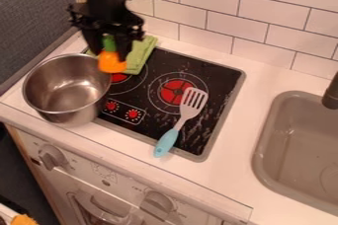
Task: Put the small orange bottle inside of the silver pot
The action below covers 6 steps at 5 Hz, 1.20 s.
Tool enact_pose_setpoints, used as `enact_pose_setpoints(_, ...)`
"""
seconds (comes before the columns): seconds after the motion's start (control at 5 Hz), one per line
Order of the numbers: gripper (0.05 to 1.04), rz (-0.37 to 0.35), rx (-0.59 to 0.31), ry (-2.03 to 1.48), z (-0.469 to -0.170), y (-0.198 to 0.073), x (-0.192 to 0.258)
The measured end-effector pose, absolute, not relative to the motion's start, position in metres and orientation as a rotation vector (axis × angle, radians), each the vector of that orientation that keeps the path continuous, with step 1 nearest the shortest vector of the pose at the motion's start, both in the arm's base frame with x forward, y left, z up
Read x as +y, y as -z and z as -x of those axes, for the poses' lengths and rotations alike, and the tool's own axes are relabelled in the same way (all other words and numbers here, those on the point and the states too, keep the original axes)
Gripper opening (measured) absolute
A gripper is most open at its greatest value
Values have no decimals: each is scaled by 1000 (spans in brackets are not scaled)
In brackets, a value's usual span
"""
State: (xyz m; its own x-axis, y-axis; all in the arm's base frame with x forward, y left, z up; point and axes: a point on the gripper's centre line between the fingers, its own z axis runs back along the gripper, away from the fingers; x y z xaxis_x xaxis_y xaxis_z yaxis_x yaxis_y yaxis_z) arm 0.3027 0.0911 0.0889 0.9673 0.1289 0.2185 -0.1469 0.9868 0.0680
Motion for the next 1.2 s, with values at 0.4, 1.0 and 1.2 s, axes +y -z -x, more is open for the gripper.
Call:
enact_pose_setpoints(0.4, 609, -149, -164, -113, -277, -81, 101)
enact_pose_setpoints(1.0, 688, -228, -76, -179, -244, -53, 134)
enact_pose_setpoints(1.2, 962, -185, -79, -179, -247, -54, 139)
